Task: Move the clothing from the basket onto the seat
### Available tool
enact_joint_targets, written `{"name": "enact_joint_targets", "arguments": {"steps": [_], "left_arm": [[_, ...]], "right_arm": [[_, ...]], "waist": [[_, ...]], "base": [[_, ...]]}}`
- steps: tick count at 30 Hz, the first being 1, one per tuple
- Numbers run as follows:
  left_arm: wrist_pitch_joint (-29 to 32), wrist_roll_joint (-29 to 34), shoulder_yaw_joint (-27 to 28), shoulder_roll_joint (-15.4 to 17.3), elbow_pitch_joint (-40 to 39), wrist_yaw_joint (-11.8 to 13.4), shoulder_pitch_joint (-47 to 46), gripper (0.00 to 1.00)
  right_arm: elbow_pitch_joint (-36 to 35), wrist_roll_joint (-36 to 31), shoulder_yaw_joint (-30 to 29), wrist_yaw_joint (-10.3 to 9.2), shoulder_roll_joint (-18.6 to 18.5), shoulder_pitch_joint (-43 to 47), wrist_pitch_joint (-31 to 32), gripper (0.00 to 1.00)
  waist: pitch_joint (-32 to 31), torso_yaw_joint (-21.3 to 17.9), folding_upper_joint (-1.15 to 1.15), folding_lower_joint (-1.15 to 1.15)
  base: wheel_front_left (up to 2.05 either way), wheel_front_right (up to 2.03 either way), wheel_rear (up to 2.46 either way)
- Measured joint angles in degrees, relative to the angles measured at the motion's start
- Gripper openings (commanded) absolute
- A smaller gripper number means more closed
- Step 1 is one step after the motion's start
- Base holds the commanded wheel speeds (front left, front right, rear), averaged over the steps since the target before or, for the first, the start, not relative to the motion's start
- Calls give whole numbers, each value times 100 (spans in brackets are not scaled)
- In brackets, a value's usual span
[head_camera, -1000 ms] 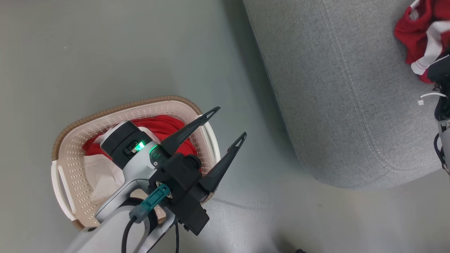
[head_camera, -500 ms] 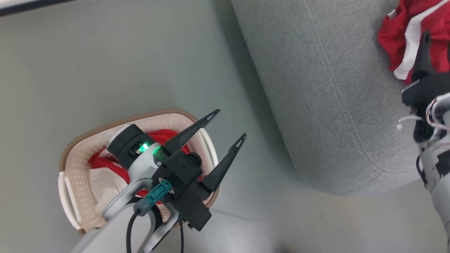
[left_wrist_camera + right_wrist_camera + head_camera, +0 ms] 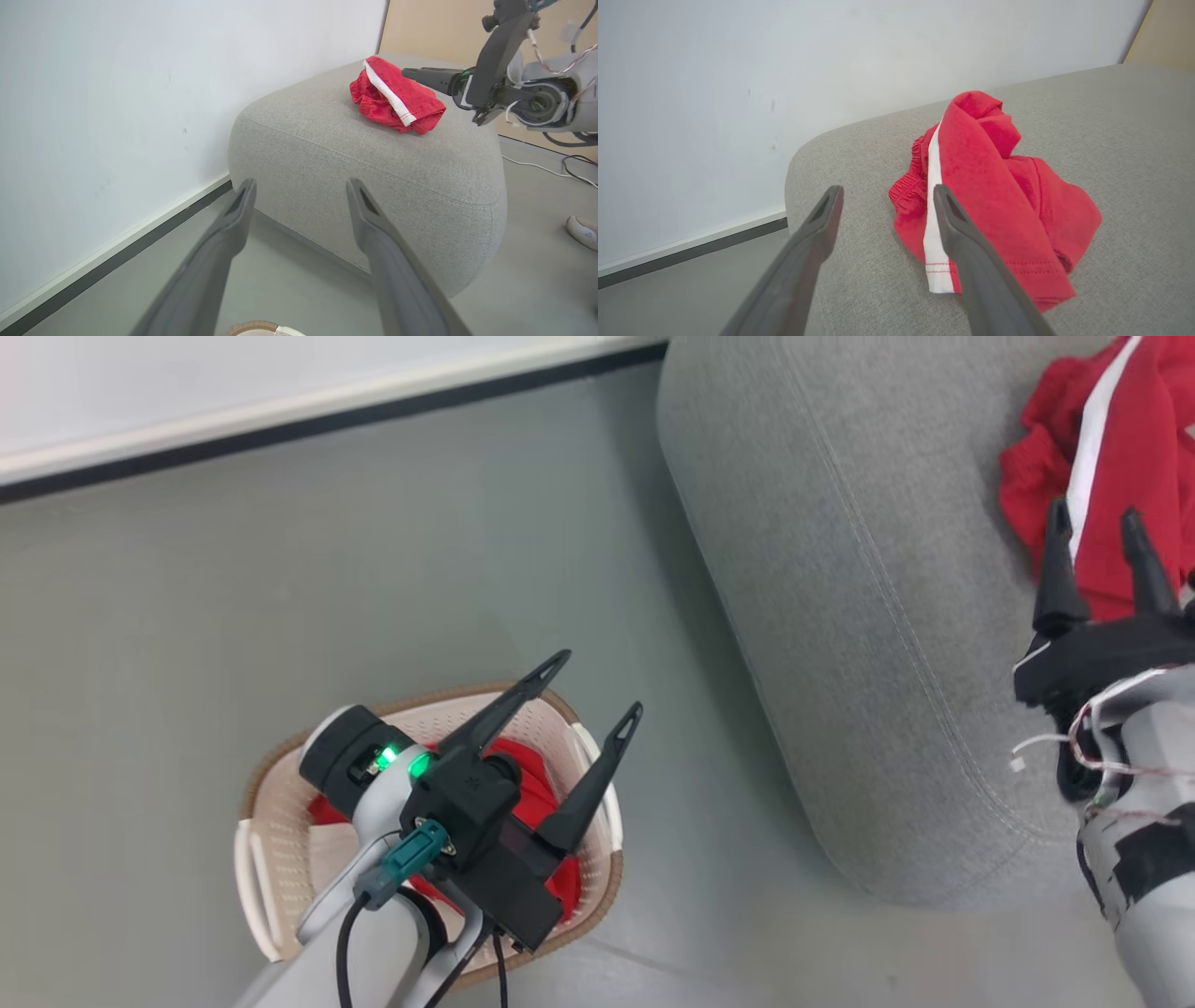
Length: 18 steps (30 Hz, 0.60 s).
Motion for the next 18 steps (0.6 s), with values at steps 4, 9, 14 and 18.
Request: {"name": "enact_joint_targets", "arguments": {"steps": [4,9,14,18], "left_arm": [[-93,-46,-7,-122,135,49,108,100],[-199,-107,10,-198,298,145,241,100],[-322,-170,94,-207,404,234,450,100],[-388,-203,210,-223,503,347,582,100]], "right_arm": [[-465,-211,55,-45,12,346,0,100],[-983,-347,157,-52,65,776,0,100],[-1441,-564,344,-70,127,1139,0,100],[-1714,-664,477,-104,209,1397,0,100]], "waist": [[-211,175,0,0],[-460,423,0,0],[-700,680,0,0],[-873,887,-1,0]], "base": [[0,0,0],[0,0,0],[0,0,0],[0,0,0]]}}
